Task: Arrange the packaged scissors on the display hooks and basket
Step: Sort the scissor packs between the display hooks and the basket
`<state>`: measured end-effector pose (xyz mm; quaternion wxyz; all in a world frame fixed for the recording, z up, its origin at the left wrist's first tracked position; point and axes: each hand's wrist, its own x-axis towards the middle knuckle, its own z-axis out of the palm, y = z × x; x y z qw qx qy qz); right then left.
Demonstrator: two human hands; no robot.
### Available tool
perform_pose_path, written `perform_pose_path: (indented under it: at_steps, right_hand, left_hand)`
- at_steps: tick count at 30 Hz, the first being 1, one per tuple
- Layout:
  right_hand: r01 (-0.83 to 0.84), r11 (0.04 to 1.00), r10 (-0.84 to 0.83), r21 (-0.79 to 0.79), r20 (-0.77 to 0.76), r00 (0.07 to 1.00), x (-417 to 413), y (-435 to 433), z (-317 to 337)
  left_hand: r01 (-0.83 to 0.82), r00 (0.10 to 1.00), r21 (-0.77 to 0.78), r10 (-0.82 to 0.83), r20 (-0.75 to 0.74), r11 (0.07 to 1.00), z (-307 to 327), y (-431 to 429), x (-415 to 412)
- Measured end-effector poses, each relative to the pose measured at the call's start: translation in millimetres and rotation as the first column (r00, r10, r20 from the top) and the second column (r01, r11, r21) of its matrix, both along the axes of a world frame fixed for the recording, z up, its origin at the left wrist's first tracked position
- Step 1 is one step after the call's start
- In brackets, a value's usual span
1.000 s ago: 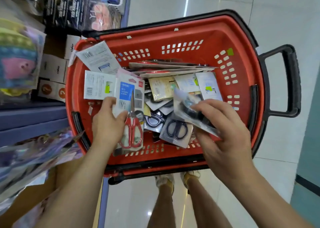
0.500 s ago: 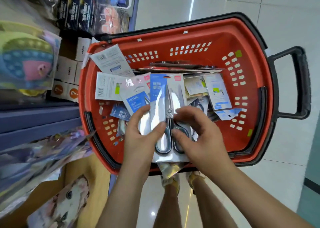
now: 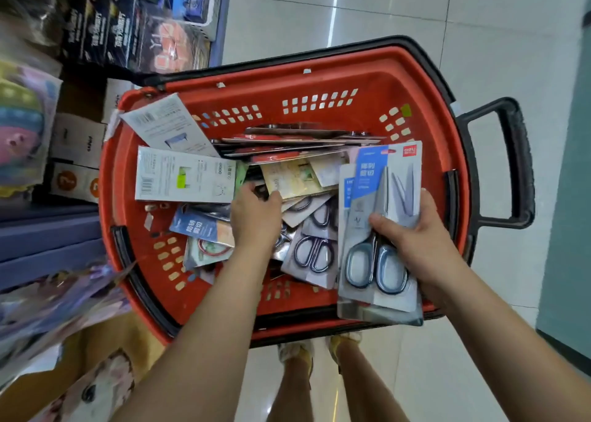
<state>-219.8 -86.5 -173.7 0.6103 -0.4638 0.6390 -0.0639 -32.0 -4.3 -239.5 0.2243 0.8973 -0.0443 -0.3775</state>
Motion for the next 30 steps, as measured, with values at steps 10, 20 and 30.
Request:
perform_pose_path:
  at_steps: [10, 20, 30]
  right_hand:
    - [-0.080, 0.992, 0.079, -0.098, -0.017, 0.997, -2, 15, -11]
    - [0.205, 0.918, -0.262, 0.340, 0.131, 0.956, 59, 26, 77]
    - [-0.055, 0.996, 0.026, 0.072, 0.352, 0.936, 92, 17, 245]
  left_hand:
    - [-0.109, 0.983, -0.146, 0.085, -0.164, 0.983, 27, 1, 8]
    - [0.211, 0.976, -0.442, -0.161, 0.147, 0.872, 187, 77, -34]
    - [-0.005, 0.989, -0.569, 0.086, 0.116, 0.822, 332, 76, -17]
